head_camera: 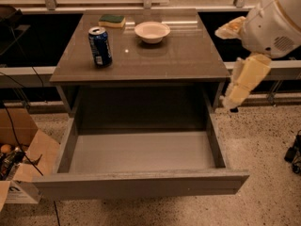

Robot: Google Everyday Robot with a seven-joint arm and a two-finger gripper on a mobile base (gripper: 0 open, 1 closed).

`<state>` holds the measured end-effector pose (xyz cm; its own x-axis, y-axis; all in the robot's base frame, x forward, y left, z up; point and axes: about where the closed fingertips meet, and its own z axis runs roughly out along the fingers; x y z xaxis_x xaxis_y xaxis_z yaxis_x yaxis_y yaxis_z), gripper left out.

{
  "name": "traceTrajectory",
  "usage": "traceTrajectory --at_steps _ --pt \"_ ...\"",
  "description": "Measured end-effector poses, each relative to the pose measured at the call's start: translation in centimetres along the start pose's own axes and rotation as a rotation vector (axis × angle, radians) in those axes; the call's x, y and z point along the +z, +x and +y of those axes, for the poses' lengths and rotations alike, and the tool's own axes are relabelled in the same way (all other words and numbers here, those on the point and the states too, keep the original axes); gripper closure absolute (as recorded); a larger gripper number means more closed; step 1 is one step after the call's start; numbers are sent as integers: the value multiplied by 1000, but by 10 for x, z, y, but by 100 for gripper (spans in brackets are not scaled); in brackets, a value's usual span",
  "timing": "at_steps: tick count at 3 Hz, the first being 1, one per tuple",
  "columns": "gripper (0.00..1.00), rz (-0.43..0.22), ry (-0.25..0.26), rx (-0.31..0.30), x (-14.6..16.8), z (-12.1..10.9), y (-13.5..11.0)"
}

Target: Place pepsi can into top drawer

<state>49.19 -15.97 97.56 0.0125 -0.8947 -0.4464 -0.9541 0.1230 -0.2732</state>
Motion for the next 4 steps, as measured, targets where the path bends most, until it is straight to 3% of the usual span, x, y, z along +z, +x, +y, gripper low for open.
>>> traceTrajectory --at_steps 2,3,4 --pt "0 -154 -24 -43 45 -50 -19" --pt "0 -237 -59 -66 87 -85 -36" --pt "0 -276 -91 -79 116 -103 -50"
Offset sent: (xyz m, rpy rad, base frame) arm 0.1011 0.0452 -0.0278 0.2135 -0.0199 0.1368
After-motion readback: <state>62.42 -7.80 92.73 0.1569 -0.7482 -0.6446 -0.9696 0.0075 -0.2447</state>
